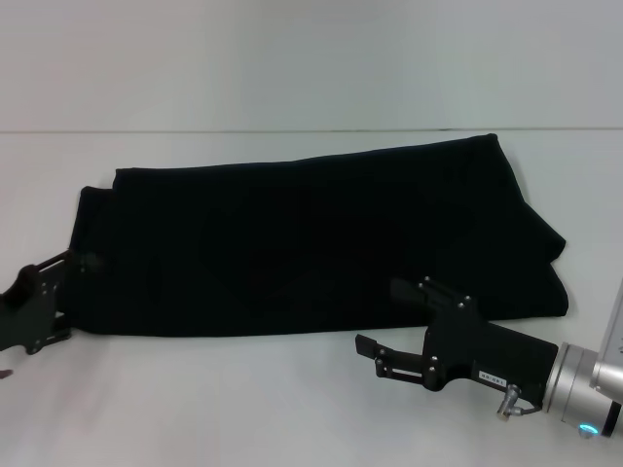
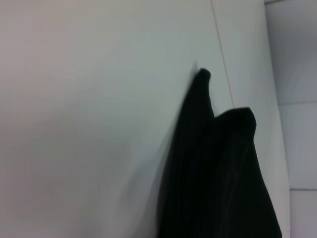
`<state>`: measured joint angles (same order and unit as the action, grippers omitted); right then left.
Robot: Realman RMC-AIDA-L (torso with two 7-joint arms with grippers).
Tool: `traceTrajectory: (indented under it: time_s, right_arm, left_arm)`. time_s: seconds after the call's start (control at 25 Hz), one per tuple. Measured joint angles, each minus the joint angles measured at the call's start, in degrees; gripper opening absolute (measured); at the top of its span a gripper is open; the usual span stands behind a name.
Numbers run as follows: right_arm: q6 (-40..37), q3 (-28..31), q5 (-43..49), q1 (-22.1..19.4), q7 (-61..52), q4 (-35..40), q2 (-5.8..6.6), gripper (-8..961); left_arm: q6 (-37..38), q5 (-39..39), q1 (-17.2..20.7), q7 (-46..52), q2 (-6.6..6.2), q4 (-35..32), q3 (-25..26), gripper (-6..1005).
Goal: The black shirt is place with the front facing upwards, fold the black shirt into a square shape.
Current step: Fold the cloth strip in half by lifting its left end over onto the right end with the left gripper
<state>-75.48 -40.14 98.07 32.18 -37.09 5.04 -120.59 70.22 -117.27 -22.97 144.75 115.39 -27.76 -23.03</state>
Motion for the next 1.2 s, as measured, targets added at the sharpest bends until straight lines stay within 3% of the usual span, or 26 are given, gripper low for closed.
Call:
traceTrajectory:
  time_s: [0.4, 0.52, 0.96, 1.2]
  right_arm:
    - [-0.3, 0.3, 0.0, 0.0, 0.0, 0.0, 0.0, 945]
    - [-0.3, 0.3, 0.0, -0.1, 0.0, 0.0, 0.0, 945]
    - [0.2, 0.0, 0.1, 0.0, 0.0, 0.0, 0.0, 945]
    - [3.1, 0.0, 0.3, 0.2, -0.7, 0.0, 0.0, 945]
  left_arm:
    - [-0.8, -0.3, -0.6, -4.0, 0.26, -0.7, -1.8, 849]
    - [-1.1, -0.4, -0.7, -4.2, 0.27, -0.6, -1.6, 657]
    - [-1.4, -0.1, -0.8, -5.0, 0.39, -0.7, -1.4, 214]
    - [-1.9, 0.9, -0.9, -6.1, 0.6, -0.8, -1.4, 38]
